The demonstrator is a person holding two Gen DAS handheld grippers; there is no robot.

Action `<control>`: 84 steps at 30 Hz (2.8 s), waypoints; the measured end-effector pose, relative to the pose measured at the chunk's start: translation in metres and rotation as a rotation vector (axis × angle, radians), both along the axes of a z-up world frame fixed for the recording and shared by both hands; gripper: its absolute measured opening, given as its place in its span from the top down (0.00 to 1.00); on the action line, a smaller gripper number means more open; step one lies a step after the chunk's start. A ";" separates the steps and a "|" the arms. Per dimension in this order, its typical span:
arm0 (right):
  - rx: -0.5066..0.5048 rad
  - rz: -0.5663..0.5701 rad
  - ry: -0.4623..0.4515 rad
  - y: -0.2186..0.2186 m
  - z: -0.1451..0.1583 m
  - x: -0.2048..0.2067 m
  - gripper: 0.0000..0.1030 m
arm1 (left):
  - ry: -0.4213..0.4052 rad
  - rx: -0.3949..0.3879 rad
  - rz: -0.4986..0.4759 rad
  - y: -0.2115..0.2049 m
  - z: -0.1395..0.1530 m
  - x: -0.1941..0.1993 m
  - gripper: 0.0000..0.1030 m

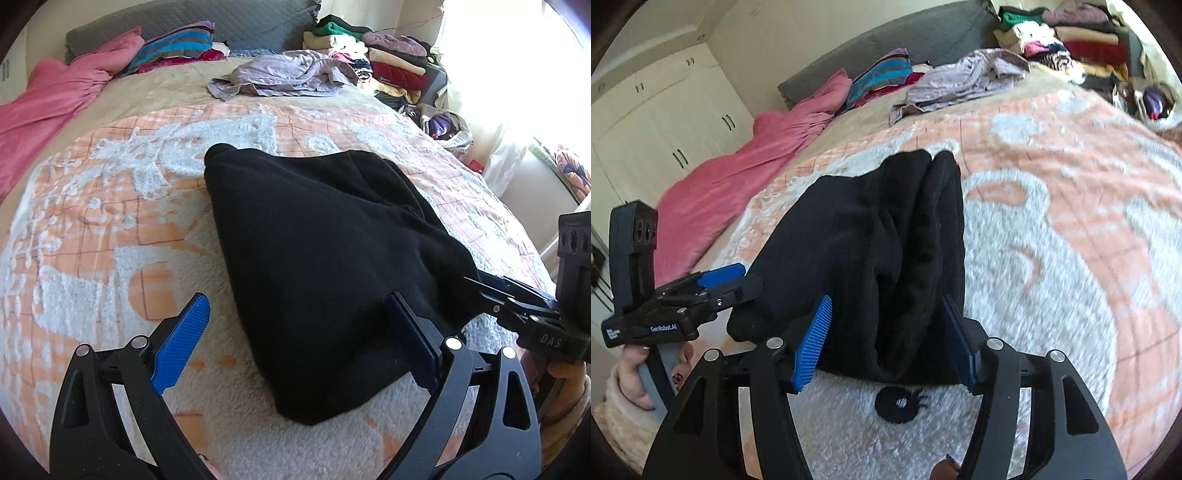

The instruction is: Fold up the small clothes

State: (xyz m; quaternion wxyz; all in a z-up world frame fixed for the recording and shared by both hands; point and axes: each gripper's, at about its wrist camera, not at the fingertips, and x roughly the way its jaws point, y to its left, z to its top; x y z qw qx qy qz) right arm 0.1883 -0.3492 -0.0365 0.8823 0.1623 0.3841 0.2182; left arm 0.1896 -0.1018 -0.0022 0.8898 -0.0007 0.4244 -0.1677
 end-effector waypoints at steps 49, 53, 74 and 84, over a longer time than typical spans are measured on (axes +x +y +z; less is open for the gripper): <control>-0.301 -0.254 -0.238 0.015 0.049 -0.096 0.04 | -0.070 -0.045 -0.021 0.004 0.017 -0.052 0.09; -0.294 -0.265 -0.270 0.021 0.054 -0.112 0.04 | -0.082 -0.054 -0.008 0.014 0.019 -0.063 0.09; -0.384 -0.341 -0.249 0.065 0.024 -0.166 0.04 | -0.157 -0.036 0.028 0.068 -0.001 -0.125 0.09; -0.428 -0.352 -0.238 0.087 0.005 -0.170 0.04 | -0.123 -0.034 0.038 0.078 -0.024 -0.127 0.09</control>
